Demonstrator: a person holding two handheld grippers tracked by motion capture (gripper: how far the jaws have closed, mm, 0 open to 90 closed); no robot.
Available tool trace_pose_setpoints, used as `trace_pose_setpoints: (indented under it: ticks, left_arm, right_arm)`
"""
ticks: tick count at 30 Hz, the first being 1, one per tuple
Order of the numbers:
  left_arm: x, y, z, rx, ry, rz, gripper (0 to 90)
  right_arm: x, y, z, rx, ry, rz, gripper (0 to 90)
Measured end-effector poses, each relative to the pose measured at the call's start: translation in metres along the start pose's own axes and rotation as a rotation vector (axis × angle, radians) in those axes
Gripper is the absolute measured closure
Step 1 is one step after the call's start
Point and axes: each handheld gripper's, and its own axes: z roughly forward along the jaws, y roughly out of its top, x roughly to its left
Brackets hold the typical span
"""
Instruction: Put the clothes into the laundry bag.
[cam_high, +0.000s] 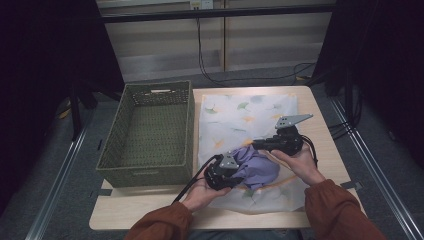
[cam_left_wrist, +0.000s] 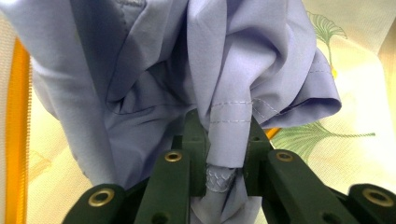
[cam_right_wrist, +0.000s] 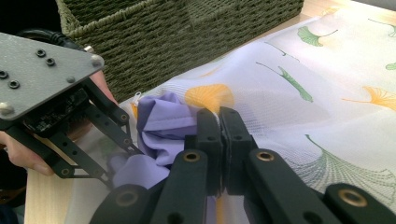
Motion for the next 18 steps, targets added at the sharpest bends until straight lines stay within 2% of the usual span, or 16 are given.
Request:
trace_pose_setpoints:
  ticks: [5,6,7,10,12,13,14,15,18]
  left_arm:
    - [0.001,0.000,0.000,-0.012,-0.012,0.010,77.7]
    - [0.001,0.001,0.000,-0.013,-0.011,-0.005,77.6]
    - [0.004,0.004,0.000,-0.016,-0.029,-0.002,77.6]
    - [0.003,0.008,0.002,-0.013,-0.019,-0.008,77.7]
    - [0.005,0.011,0.002,-0.007,-0.021,0.017,77.7]
    - [0.004,0.014,0.004,-0.023,-0.019,-0.005,77.8]
    - [0.006,0.015,0.003,-0.008,-0.026,0.022,77.8]
    - [0.006,0.015,0.003,-0.008,-0.026,0.022,77.8]
    - [0.007,0.015,0.006,-0.029,-0.023,-0.014,77.8]
  right_arm:
    - [0.000,0.001,-0.001,-0.004,0.002,0.000,88.6]
    - [0.000,0.001,0.000,-0.004,0.003,-0.001,88.6]
    - [0.000,0.001,0.000,-0.004,0.003,-0.002,88.6]
    - [0.000,0.001,0.000,-0.002,0.001,-0.002,88.6]
    - [0.000,0.001,0.000,-0.002,0.002,-0.002,88.6]
    - [0.001,0.001,0.000,-0.003,0.003,-0.003,88.6]
    - [0.001,0.001,-0.001,-0.004,0.003,-0.003,88.6]
    - [0.001,0.001,-0.001,-0.004,0.003,-0.003,88.6]
    - [0.001,0.001,-0.001,-0.005,0.003,-0.003,88.6]
